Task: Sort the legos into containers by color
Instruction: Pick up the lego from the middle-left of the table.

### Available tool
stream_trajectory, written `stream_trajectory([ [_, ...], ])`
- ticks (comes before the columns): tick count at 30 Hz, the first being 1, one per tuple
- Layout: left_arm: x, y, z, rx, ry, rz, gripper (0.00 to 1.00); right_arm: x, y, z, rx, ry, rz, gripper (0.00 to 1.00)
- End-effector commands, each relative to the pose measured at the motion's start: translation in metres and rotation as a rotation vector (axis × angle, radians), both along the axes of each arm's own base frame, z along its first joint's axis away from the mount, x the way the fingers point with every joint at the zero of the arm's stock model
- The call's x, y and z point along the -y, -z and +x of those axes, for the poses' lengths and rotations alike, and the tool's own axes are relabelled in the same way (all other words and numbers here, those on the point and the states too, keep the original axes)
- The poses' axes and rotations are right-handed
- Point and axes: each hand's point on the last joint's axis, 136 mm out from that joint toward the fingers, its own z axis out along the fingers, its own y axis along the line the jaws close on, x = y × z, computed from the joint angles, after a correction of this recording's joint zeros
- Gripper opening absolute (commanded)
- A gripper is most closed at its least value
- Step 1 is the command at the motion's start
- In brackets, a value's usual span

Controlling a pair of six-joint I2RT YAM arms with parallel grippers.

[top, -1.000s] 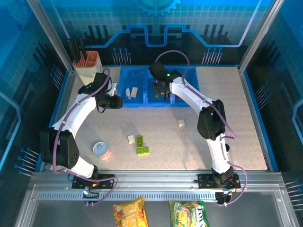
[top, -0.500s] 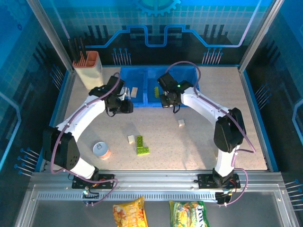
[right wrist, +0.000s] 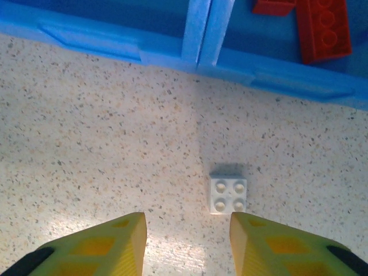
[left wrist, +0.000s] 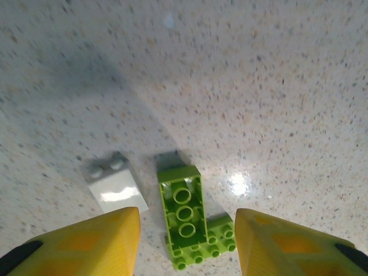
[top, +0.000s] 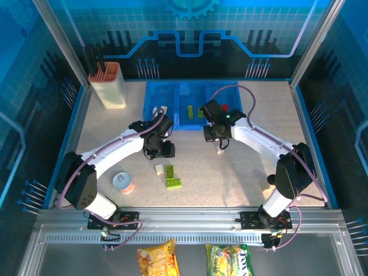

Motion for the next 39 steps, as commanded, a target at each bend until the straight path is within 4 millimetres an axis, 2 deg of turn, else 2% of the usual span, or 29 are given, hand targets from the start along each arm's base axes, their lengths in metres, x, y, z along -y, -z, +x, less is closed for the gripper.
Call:
stream_trajectory([
  [1, 0.006, 0.015, -0.013, -0.041, -0.047, 0.011, 0.48, 0.004, -0.007, -0.004, 0.021, 0.018, 0.019, 0.43],
  [9, 0.018, 0.043, -0.034, -0.1, -0.022, 0.052, 0.5, 0.009, -0.006, -0.008, 0.017, 0.021, 0.017, 0.43],
  [18, 0.015, 0.068, -0.049, -0.153, -0.019, 0.125, 0.53, 0.012, -0.003, -0.01, 0.01, 0.02, 0.008, 0.42],
  [25, 0.015, 0.078, -0.054, -0.169, -0.016, 0.139, 0.53, 0.013, -0.004, -0.01, 0.01, 0.022, 0.006, 0.42],
  [39, 0.015, 0.085, -0.054, -0.181, -0.012, 0.155, 0.45, 0.016, -0.007, -0.013, 0.014, 0.026, 0.0, 0.41],
])
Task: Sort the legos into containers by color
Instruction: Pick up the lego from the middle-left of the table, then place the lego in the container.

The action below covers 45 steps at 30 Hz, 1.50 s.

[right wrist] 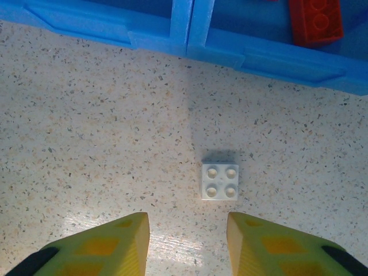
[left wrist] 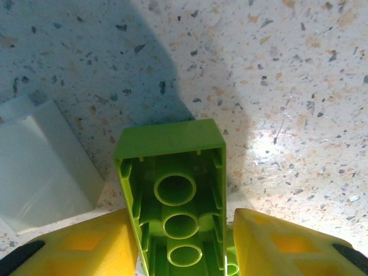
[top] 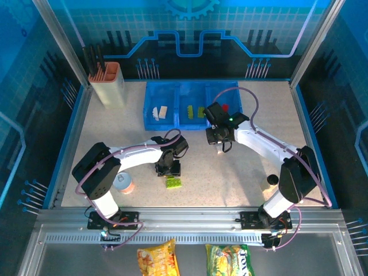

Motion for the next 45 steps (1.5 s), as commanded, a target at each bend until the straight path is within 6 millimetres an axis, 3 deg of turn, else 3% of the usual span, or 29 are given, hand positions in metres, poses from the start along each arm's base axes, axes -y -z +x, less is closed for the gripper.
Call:
stream_trajectory([
  [1, -0.004, 0.007, -0.005, -0.012, -0.015, 0.028, 0.44, 0.008, -0.007, -0.004, 0.009, 0.022, 0.0, 0.41],
  [14, -0.001, -0.004, 0.001, 0.013, -0.009, 0.021, 0.37, 0.012, -0.016, -0.006, 0.027, 0.028, 0.0, 0.4],
  [26, 0.021, -0.036, 0.031, 0.097, 0.031, -0.019, 0.36, 0.032, -0.027, -0.017, 0.048, 0.058, -0.019, 0.39],
  [37, 0.048, -0.073, 0.081, 0.204, 0.072, -0.059, 0.36, 0.065, -0.032, -0.037, 0.053, 0.11, -0.043, 0.39],
  [45, 0.051, -0.1, 0.131, 0.28, 0.076, -0.078, 0.36, 0.082, -0.037, -0.052, 0.06, 0.137, -0.056, 0.39],
])
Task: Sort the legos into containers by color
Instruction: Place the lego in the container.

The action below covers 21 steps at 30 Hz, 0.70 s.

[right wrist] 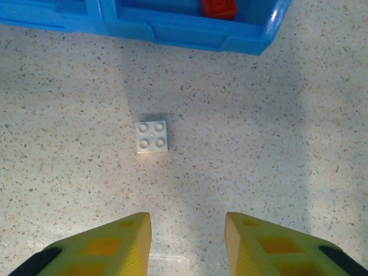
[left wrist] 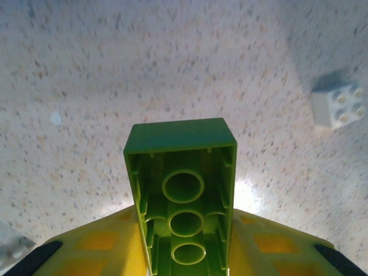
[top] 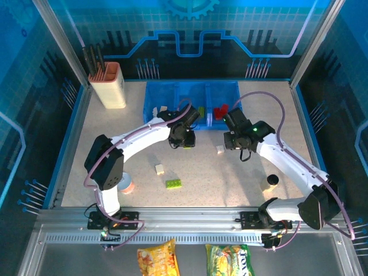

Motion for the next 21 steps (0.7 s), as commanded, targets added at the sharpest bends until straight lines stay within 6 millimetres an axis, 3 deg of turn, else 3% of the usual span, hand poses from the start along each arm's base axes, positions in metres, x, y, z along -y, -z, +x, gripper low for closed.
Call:
stream_trajectory([
  [1, -0.007, -0.009, 0.019, 0.025, 0.016, 0.029, 0.35, 0.017, -0.003, -0.01, -0.004, 0.047, -0.023, 0.39],
  [11, -0.003, -0.036, 0.086, 0.127, 0.0, -0.03, 0.36, 0.026, -0.009, -0.016, 0.007, 0.068, -0.024, 0.39],
  [21, 0.022, -0.043, 0.145, 0.219, 0.018, -0.177, 0.35, 0.03, -0.012, -0.02, 0.011, 0.079, -0.027, 0.39],
])
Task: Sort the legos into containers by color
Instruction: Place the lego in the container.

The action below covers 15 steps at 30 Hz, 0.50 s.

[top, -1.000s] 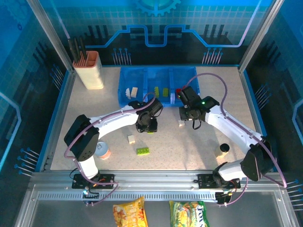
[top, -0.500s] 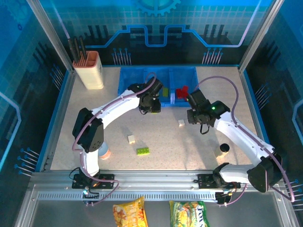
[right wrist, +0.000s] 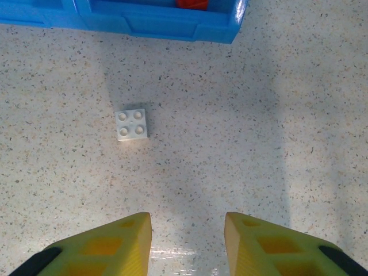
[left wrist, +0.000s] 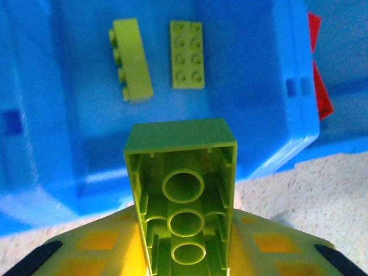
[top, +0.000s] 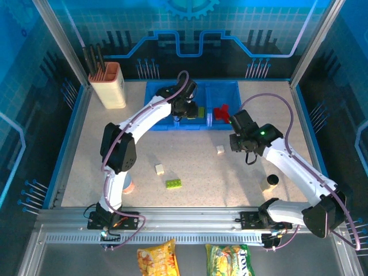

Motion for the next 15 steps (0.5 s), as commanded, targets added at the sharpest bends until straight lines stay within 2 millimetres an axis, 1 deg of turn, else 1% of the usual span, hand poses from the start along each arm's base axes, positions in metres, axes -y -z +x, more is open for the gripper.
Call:
stream_trajectory([
  [1, 0.016, -0.005, 0.022, 0.052, 0.054, -0.079, 0.36, 0.013, -0.001, -0.006, 0.0, 0.043, -0.02, 0.39],
  [2, 0.019, -0.005, 0.026, 0.061, 0.06, -0.093, 0.36, 0.013, -0.002, -0.006, 0.0, 0.044, -0.022, 0.39],
  [8, 0.024, 0.01, 0.051, 0.07, 0.07, -0.136, 0.36, 0.016, -0.002, -0.008, -0.002, 0.049, -0.027, 0.39],
  [15, 0.026, 0.039, 0.069, 0.045, 0.082, -0.136, 0.36, 0.016, -0.001, -0.009, -0.006, 0.053, -0.023, 0.39],
])
